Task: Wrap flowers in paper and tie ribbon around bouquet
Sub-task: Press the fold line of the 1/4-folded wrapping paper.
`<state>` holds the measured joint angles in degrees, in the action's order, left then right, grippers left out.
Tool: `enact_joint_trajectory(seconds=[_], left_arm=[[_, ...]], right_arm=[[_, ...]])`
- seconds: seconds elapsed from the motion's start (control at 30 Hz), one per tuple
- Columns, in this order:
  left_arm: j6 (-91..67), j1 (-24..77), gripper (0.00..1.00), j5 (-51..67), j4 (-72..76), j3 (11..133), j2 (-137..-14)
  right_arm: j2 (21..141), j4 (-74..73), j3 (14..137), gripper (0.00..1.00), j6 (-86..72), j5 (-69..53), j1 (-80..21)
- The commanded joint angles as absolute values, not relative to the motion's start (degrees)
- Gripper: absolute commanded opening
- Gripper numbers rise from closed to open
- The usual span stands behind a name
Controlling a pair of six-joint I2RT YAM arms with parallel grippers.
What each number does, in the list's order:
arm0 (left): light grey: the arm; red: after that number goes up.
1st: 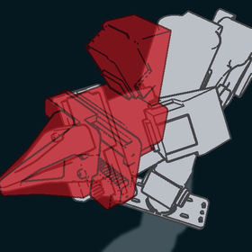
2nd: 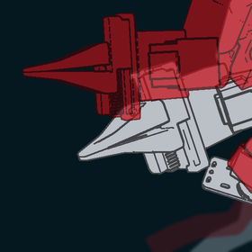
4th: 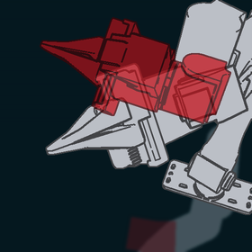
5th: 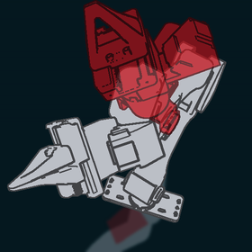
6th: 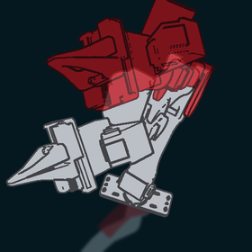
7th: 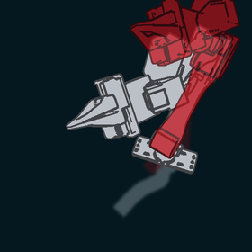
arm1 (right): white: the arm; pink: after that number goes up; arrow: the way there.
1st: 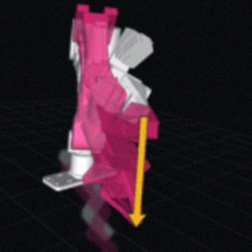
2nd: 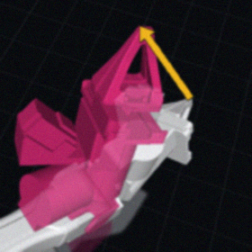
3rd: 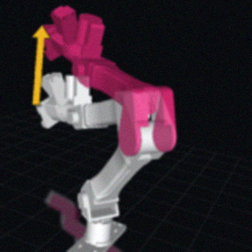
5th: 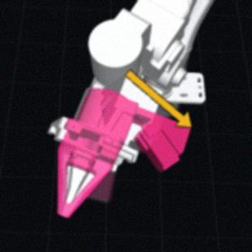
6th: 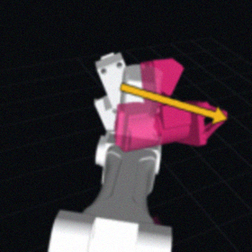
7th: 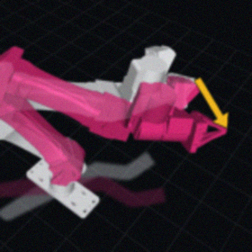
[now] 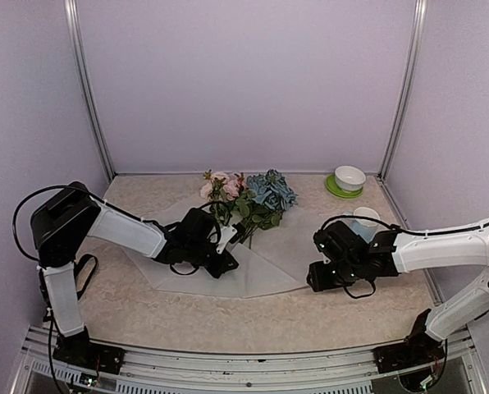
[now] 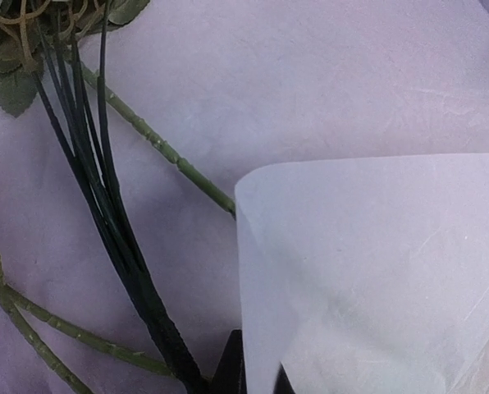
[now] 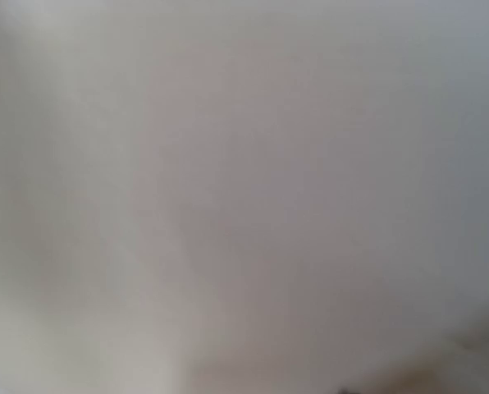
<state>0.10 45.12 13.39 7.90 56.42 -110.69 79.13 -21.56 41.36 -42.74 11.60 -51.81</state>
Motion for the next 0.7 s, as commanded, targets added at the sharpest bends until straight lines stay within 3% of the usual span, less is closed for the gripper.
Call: enact_joint_trajectory(seconds=[0.0, 0.23, 0.47, 0.67], left_arm=[[1.75, 46.13, 0.0, 13.06, 7.83, 57.29, -111.81], [4.38, 46.79, 0.0, 12.93, 4.57, 60.47, -108.92], [5.99, 46.22, 0.0, 12.88, 2.59, 62.44, -108.72], [5.9, 44.64, 0.0, 14.04, 4.2, 62.7, -109.49]], right_arm=[[76.75, -36.74, 46.3, 0.47, -42.41, 17.64, -52.54], [77.71, -41.58, 56.19, 0.49, -34.11, 18.67, -54.27], [79.2, -24.13, 58.03, 0.75, -20.2, -5.59, -54.04], [90.0, -13.79, 58.98, 0.82, -17.29, -15.35, -47.54]])
